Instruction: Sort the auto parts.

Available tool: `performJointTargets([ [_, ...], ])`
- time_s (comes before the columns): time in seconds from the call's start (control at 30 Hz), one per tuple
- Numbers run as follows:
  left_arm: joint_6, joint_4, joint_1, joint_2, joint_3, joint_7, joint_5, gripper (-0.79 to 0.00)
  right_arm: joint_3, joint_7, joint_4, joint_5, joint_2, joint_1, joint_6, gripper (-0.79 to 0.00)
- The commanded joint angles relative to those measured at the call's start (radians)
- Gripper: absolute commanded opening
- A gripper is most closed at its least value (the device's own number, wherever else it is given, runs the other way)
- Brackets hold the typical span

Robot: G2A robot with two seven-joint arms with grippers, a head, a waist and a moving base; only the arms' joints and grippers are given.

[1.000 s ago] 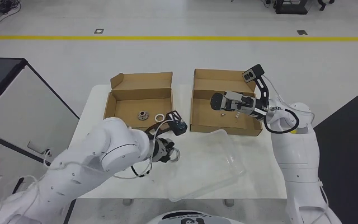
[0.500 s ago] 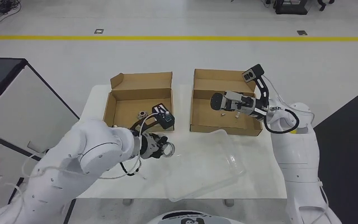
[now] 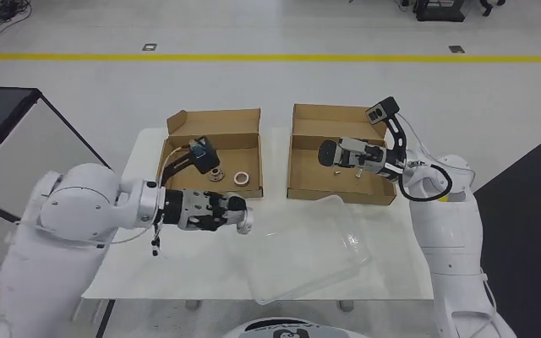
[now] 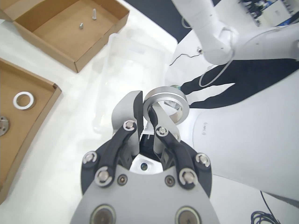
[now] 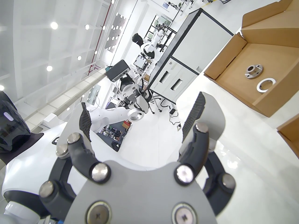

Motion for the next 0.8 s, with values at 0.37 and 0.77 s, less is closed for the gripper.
performJointTargets([
  [0.37,-0.096,0.066,0.075,0.009,-0.117,-0.028,-0.281,-0.785,0.000,0.000,0.000,0.000,0.000,0.000,0.000,0.000],
  [0.77,-0.058,0.139,0.115,0.002,-0.146,0.065,-0.501,-0.785,0.000,0.000,0.000,0.000,0.000,0.000,0.000,0.000],
])
